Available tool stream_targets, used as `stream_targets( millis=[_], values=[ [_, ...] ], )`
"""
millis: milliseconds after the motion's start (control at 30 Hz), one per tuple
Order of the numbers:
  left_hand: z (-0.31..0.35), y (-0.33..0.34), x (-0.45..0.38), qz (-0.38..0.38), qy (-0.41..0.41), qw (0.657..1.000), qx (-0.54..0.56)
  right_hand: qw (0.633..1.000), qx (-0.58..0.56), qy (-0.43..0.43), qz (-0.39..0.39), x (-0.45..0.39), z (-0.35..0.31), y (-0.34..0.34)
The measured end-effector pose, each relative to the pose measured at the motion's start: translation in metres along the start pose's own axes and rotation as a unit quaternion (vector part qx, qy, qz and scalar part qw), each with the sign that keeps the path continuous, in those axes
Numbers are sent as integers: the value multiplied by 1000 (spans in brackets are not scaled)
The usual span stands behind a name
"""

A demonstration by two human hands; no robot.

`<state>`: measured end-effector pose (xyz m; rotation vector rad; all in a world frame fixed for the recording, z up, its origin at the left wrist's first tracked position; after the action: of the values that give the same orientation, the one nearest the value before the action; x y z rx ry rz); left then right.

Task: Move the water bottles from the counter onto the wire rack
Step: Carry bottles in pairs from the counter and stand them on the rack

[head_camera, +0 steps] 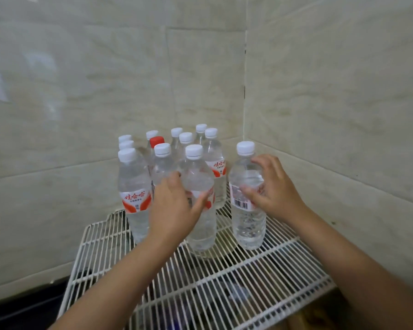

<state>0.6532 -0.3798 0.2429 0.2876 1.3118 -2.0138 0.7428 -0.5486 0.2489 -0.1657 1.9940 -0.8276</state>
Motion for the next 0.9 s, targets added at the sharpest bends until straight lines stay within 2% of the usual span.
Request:
stream_targets(
  millis=[100, 200, 333, 433, 600, 733, 900],
  values=[
    [12, -20, -11, 36, 34, 998, -26, 998, 39, -11, 58, -12, 0, -19],
    [27, -34, -29, 43, 60, 996, -40, 998, 31, 14, 55, -27, -4, -31],
    [40, -36, -47, -62, 51, 996, -49, 995, 79, 15, -53, -49, -8, -35],
    [43, -39, -52, -98, 46, 994, -33, 991, 94, 8, -98, -57, -9, -33],
    [43, -43, -50, -97, 32, 994, -38, 988, 91, 3, -126, -61, -13, -35],
    [40, -44, -50, -79, 23, 996, -31, 978, 0, -22, -208, -63, -17, -41],
    [42, -45, -49, -67, 11, 998, -16, 965, -6, -16, -260, -68, -13, -47]
  ],
)
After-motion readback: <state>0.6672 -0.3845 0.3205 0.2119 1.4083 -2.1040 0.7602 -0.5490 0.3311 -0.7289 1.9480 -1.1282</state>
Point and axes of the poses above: each hand's wrist, its own x-axis away from the middle knuckle, its own y-axis out of the palm, z = x × y, the point moved 2 cm from there along -x, towards the middle knuckle
